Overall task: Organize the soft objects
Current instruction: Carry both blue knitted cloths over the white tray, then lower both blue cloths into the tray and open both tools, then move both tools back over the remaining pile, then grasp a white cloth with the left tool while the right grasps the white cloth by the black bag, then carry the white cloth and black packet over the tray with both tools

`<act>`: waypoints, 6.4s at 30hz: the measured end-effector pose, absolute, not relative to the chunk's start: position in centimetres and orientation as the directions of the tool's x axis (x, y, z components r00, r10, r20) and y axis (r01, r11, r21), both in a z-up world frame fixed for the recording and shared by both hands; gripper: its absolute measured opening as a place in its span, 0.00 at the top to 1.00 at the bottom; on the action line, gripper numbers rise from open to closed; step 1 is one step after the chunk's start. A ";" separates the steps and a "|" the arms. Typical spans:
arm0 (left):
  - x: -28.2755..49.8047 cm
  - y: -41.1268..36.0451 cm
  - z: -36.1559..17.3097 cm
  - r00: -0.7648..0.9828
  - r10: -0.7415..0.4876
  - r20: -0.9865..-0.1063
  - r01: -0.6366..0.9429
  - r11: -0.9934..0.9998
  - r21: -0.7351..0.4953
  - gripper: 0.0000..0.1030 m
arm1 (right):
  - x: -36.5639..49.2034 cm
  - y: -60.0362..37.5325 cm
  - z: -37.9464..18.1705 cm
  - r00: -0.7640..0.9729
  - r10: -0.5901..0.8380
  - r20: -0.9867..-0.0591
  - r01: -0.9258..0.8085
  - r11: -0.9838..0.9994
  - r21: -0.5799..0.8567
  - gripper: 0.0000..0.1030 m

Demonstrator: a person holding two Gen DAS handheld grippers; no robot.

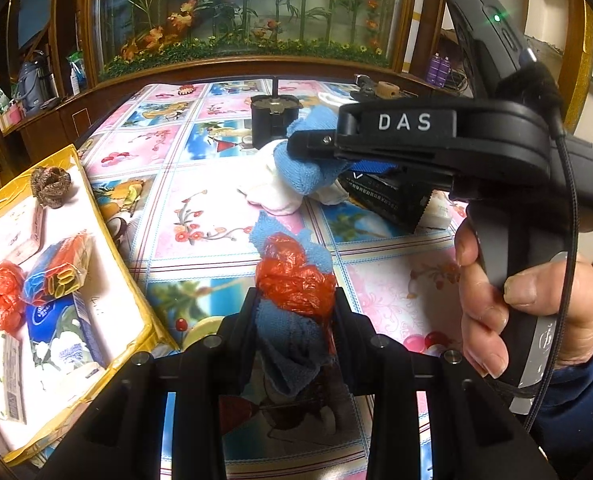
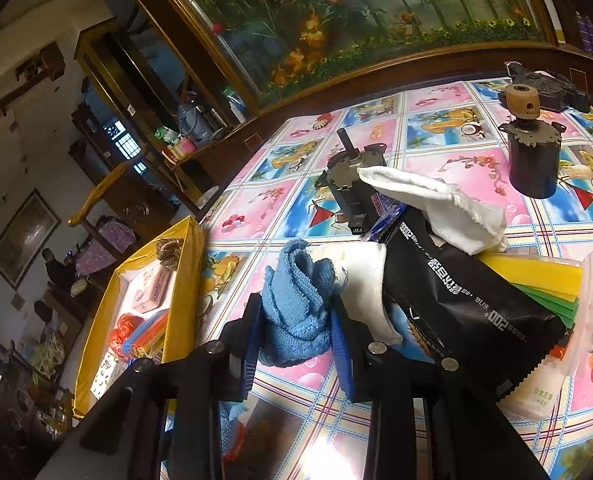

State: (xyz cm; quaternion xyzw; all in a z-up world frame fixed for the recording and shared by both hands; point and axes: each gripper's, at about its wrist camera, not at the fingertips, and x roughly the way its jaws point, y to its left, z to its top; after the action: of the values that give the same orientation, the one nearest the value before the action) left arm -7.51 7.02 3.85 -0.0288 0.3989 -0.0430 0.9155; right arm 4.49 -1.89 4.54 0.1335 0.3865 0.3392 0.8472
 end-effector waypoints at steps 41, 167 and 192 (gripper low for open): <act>-12.2 20.6 8.5 0.793 0.046 -0.607 -0.197 0.963 -0.185 0.68 | -1.0 6.2 6.8 0.391 0.746 -0.539 -0.607 0.649 0.459 0.66; 6.6 8.6 2.4 0.569 -0.020 -0.822 -0.108 0.989 -0.099 0.80 | 8.2 -5.5 2.3 0.406 0.441 -0.800 -0.472 0.851 0.230 0.73; -3.4 9.8 6.4 0.748 -0.005 -0.664 -0.109 0.985 -0.130 0.80 | 4.6 -1.5 4.1 0.386 0.619 -0.684 -0.613 0.726 0.312 0.72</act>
State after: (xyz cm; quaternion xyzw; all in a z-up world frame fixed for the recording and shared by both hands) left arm -3.37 9.76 6.39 -0.0805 0.3542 0.0281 0.9313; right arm 4.64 -1.49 4.12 0.0037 0.4125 0.3702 0.8323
